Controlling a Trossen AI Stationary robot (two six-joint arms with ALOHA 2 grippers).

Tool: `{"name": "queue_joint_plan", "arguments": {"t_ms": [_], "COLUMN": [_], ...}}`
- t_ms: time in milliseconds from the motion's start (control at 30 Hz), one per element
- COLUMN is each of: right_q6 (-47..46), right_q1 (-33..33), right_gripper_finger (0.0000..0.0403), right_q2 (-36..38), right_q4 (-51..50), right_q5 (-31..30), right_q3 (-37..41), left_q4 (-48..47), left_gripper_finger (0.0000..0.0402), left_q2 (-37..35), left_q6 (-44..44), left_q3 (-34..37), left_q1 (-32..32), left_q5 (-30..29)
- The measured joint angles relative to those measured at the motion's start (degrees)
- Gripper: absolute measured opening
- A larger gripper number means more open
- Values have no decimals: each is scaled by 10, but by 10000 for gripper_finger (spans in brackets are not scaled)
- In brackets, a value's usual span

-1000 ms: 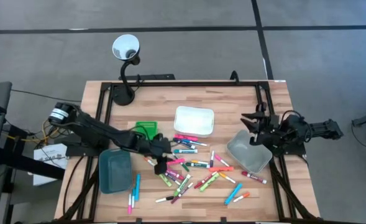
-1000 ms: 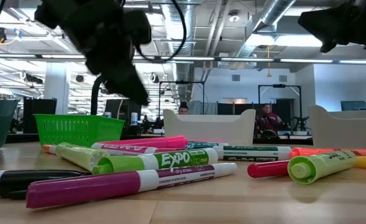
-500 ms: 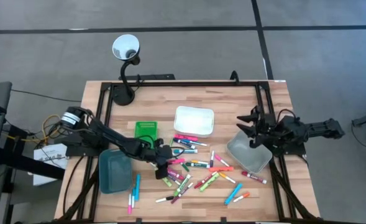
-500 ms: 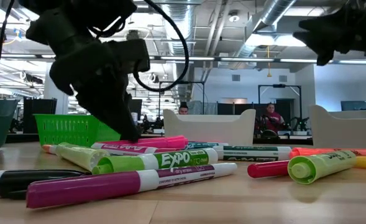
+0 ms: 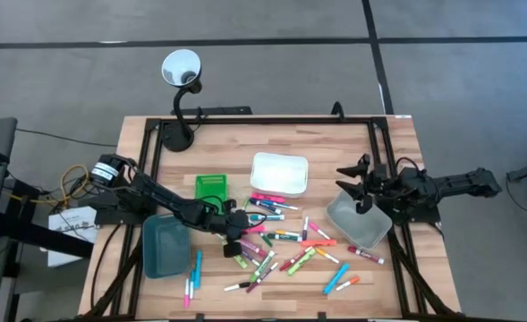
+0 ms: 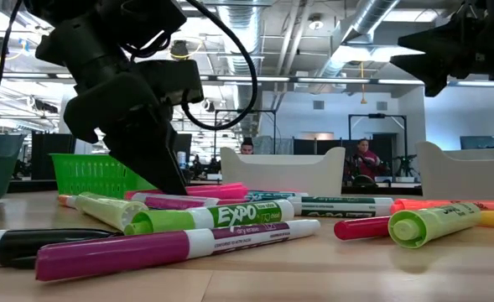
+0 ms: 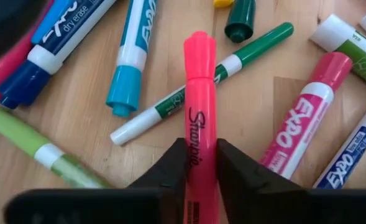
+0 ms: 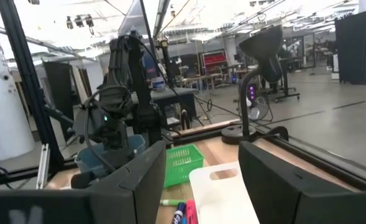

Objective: Pick & Place Markers
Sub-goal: Put the big pink highlighter pen into the blue bin

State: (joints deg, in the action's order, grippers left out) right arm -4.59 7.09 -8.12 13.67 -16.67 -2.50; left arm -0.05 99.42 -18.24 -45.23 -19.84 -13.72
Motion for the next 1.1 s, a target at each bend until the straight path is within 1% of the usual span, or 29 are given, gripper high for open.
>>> {"name": "queue_joint_plan", "arguments": {"t_ms": [33,300,433,533,633,767,833,967,1033,1100], "right_q6": [0,0,0,0,0,7,19,20,20,21], "right_q1": [0,0,0,0,0,0,-1,-1,-1,-1], "right_gripper_finger": [190,174,171,171,173,173,172,171,172,172], "right_q2": [-2,-5,-5,-5,-5,-5,-5,-5,-5,-5], "right_q4": [1,2,22,35,38,38,42,58,61,62], "right_q5": [0,0,0,0,0,1,1,1,1,1], "right_q3": [0,0,0,0,0,0,0,0,0,0], "left_q4": [0,2,2,-1,-16,-79,-128,-238,-301,-360], "left_gripper_finger": [53,57,60,59,62,64,64,65,65,65], "left_q2": [0,-2,-31,-82,-154,-253,-297,-366,-384,-392], "left_q6": [0,0,3,4,-6,-28,-74,-203,-276,-354], "left_q3": [0,0,0,0,0,0,0,0,0,0], "left_q1": [0,0,0,0,-2,-24,-38,-86,-112,-139], "left_q5": [0,-4,-5,-16,-18,-18,-28,-84,-86,-68]}}
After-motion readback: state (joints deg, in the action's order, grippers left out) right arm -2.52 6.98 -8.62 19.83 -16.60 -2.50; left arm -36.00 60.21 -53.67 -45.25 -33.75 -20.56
